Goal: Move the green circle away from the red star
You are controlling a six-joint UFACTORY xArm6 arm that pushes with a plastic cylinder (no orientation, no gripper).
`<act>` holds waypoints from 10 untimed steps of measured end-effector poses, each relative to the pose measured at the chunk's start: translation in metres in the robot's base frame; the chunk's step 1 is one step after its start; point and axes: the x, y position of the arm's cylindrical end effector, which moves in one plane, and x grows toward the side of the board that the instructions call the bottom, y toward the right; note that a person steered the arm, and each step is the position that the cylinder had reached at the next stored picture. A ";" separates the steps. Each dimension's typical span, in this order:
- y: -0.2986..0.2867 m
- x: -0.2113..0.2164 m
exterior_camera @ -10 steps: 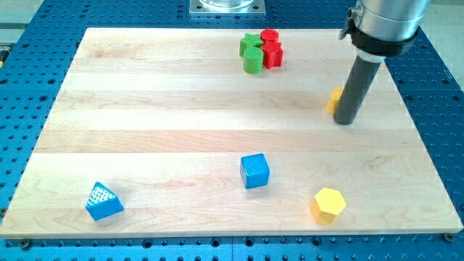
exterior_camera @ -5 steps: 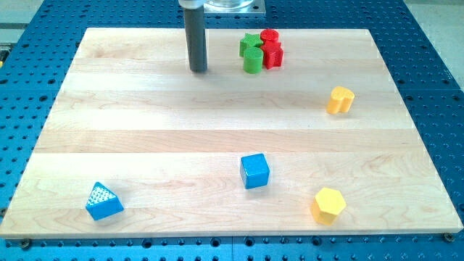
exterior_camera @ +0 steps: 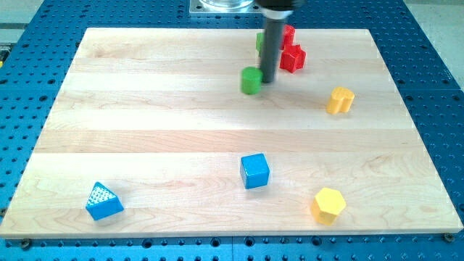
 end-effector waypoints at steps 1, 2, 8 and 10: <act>-0.044 0.001; -0.106 0.002; 0.074 0.053; -0.009 0.038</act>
